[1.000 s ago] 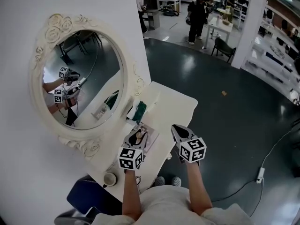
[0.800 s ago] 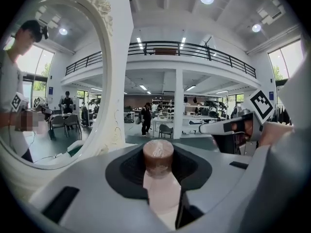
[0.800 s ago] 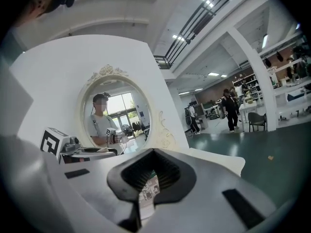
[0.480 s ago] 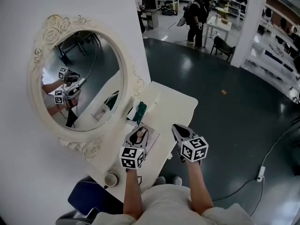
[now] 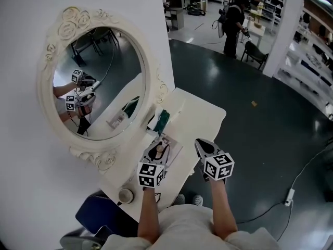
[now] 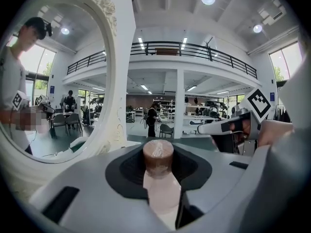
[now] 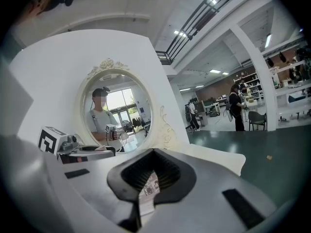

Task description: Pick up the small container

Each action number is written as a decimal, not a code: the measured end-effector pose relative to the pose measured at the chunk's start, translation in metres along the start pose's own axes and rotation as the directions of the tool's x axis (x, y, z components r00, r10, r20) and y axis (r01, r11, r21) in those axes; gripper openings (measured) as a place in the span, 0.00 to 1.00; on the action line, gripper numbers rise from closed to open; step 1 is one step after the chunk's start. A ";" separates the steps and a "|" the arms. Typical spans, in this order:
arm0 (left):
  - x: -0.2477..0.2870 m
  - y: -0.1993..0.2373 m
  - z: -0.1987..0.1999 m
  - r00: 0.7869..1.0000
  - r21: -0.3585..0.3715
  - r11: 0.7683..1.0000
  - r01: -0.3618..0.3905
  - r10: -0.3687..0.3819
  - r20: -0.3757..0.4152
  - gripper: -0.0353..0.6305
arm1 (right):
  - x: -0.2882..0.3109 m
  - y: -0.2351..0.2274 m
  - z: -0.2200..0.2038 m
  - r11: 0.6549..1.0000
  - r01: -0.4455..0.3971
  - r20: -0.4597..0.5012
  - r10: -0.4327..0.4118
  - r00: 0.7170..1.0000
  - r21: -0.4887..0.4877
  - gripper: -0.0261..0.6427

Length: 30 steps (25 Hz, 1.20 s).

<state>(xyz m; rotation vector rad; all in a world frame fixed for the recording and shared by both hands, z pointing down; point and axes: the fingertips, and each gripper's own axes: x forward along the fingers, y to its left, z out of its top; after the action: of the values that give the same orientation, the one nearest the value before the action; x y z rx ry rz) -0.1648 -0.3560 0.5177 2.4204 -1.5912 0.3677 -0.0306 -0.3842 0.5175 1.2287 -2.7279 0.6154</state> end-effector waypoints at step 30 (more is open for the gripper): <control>0.003 0.008 0.005 1.000 0.010 1.000 -0.025 0.025 0.003 0.26 | 0.001 -0.004 0.010 0.999 -0.004 0.021 0.005 1.000 -0.044 0.06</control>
<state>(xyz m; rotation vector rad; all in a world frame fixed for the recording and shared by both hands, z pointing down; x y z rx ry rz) -0.1706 -0.3633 0.5142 2.4114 -1.6266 0.3770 -0.0273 -0.3915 0.5102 1.2263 -2.7464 0.5437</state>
